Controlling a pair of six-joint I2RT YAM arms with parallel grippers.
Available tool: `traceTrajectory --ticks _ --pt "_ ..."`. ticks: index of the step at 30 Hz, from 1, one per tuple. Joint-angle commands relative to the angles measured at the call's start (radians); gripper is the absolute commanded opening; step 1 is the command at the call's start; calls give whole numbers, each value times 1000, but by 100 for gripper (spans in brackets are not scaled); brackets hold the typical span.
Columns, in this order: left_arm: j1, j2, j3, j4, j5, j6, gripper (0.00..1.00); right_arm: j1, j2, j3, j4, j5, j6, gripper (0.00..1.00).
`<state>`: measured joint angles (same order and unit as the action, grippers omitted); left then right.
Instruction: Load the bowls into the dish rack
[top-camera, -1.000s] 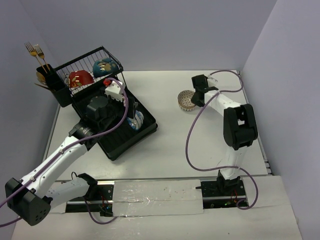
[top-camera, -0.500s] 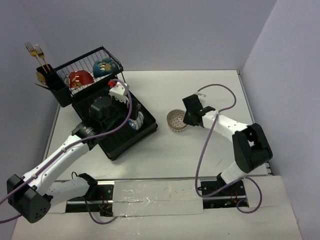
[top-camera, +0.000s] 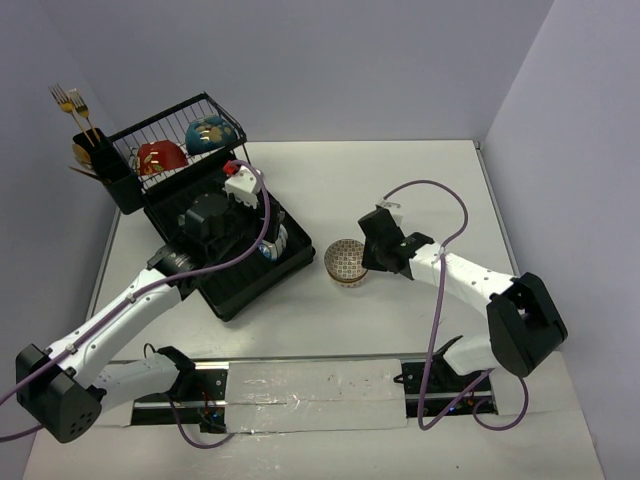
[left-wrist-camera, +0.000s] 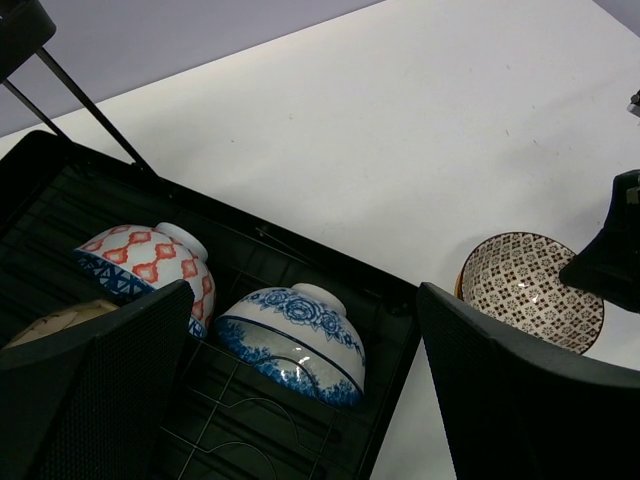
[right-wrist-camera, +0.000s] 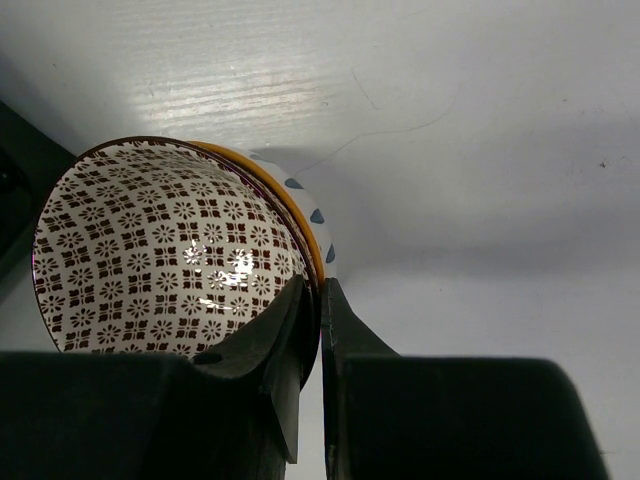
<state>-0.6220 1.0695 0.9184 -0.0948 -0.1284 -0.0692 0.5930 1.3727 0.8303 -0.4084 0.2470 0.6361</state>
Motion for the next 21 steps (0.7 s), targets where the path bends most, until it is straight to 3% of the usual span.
traceTrajectory --ticks 1,12,21 --pt "-10 10 2 23 7 12 99 1 -27 41 33 15 -24 14" --pt "-22 12 0 18 9 32 99 -1 12 27 57 -20 -33 16" --pt "-81 32 -9 18 32 98 99 -1 22 32 60 -43 -42 28"
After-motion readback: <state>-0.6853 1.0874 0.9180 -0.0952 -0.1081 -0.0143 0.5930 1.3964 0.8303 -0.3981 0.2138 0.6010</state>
